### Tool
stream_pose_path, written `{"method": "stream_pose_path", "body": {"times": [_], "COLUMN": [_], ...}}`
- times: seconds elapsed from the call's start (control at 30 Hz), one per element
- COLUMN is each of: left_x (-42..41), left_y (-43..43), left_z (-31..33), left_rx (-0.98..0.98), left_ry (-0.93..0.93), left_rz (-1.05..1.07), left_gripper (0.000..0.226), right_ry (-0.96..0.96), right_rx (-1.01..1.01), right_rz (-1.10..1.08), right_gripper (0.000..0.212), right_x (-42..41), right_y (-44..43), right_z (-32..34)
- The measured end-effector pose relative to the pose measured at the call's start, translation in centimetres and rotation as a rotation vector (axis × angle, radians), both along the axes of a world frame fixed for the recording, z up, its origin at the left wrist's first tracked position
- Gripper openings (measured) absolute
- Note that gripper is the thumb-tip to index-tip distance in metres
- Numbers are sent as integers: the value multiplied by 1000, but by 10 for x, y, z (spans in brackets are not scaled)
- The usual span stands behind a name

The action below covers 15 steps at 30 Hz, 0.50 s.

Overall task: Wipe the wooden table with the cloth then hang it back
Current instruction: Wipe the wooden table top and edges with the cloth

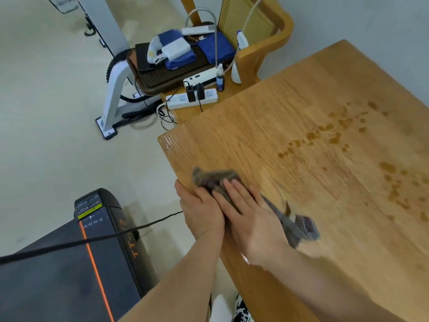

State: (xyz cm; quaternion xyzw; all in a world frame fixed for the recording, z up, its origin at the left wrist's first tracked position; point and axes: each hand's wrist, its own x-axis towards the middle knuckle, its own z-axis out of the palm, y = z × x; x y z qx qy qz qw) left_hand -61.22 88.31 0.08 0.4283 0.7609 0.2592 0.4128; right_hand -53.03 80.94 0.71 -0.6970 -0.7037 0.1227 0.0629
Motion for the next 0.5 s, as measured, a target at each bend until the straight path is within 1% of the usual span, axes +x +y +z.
{"method": "stream_pose_path", "body": {"times": [0.07,0.13,0.27,0.37,0.43,0.5], "left_x": [0,2,-5,-10,-13,-16], "left_y": [-1,-1,2,4,19,51], "left_z": [-1,1,-2,4,6,3], "left_rx": [10,17,-24,-84,-101,-84], "left_ry": [-10,-25,-109,-210,-251,-300], "left_rz": [0,0,5,-43,-52,-25], "left_gripper": [47,47,49,53,56,61], "right_ry": [-4,-20,-52,-91,-72,-33], "right_rx": [7,-3,-87,-82,-97,-105], "right_rz": [23,29,32,13,-36,-82], "right_gripper": [59,57,57,59,61,65], "right_x": [4,6,2,0,-2,-5], "right_y": [-12,2,55,87,113,145], "right_z": [1,-1,-3,-3,2,5]}}
